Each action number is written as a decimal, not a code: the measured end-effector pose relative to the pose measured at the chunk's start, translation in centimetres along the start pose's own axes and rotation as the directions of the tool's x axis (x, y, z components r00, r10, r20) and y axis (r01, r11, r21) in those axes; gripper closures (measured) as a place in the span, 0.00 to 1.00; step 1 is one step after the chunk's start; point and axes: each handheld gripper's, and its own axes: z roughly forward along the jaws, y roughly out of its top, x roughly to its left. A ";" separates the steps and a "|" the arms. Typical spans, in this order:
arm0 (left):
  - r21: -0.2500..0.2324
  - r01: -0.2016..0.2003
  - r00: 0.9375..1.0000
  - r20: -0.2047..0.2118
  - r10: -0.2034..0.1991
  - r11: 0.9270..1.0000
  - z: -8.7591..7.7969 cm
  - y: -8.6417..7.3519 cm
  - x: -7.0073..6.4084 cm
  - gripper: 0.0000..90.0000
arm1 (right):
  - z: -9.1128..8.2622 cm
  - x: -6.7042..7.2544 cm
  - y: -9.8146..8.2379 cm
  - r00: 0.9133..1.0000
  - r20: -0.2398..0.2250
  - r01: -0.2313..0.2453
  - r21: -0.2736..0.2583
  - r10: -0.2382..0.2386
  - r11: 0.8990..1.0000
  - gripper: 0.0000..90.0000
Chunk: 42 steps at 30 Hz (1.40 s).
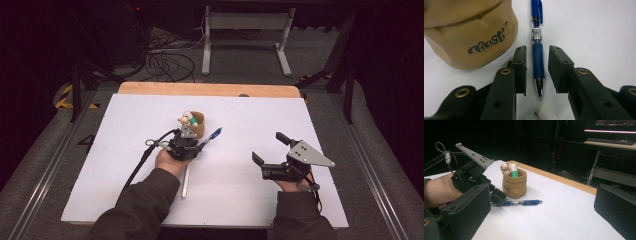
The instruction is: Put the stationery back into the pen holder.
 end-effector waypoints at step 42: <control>-0.101 -0.047 0.998 0.025 0.050 0.994 -2.2 1.1 -1.8 0.89 | 0.9 1.0 -0.4 0.990 -0.016 0.138 0.061 -0.137 0.989 0.06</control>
